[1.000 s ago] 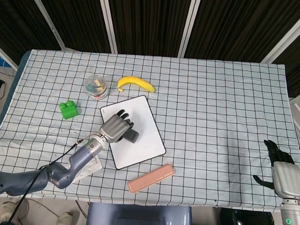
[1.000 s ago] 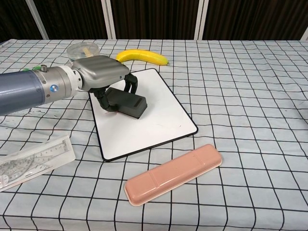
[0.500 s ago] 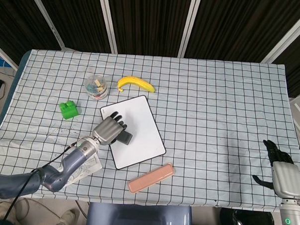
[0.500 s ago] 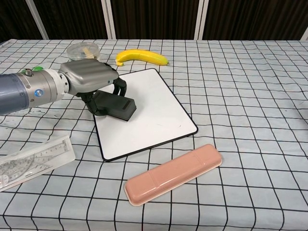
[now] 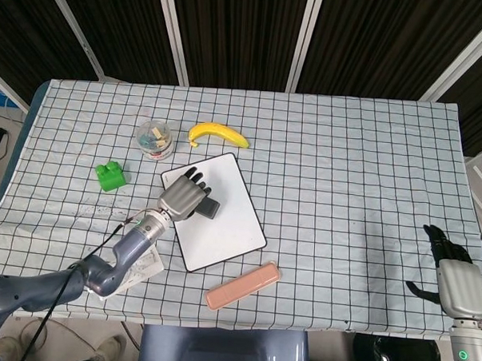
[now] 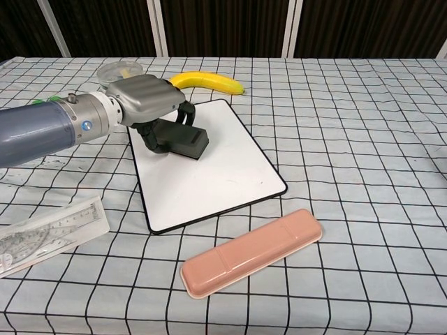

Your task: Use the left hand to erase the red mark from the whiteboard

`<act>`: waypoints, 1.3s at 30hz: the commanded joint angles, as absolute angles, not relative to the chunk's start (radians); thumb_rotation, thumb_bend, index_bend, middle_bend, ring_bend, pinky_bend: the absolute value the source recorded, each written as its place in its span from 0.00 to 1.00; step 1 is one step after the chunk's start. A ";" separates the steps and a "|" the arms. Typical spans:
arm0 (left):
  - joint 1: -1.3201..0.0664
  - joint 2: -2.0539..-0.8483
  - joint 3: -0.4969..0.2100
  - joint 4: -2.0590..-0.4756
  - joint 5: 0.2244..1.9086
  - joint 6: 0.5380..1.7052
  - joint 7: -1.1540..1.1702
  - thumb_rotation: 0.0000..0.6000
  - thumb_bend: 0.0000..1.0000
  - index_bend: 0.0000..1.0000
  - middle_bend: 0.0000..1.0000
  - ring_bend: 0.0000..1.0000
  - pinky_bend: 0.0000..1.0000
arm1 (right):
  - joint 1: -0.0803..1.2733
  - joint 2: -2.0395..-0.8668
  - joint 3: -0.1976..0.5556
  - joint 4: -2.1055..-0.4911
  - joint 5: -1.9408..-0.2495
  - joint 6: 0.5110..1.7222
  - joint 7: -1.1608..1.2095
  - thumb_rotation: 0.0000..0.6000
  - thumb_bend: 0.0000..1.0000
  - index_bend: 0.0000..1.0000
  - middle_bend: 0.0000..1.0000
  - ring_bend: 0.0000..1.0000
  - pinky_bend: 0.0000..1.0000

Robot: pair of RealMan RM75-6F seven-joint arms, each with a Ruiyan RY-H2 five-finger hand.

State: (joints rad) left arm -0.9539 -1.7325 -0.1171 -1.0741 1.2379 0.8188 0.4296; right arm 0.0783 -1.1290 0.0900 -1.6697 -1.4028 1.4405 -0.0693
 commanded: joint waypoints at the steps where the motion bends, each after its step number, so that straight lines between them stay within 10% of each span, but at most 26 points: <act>1: -0.956 -1.739 -0.121 -1.069 1.255 0.827 0.404 1.00 0.25 0.45 0.47 0.18 0.15 | 0.078 -1.128 0.090 -1.669 -1.403 1.441 -0.068 1.00 0.04 0.06 0.11 0.21 0.21; 20: -0.798 -1.307 -0.073 -1.519 1.243 0.937 0.417 1.00 0.25 0.44 0.46 0.18 0.15 | 0.076 -1.132 0.088 -1.675 -1.410 1.447 -0.075 1.00 0.04 0.06 0.12 0.21 0.21; 39: -0.542 -1.158 0.069 -1.579 1.387 1.176 0.344 1.00 0.24 0.43 0.45 0.18 0.16 | 0.074 -1.129 0.086 -1.675 -1.422 1.454 -0.064 1.00 0.04 0.06 0.12 0.21 0.21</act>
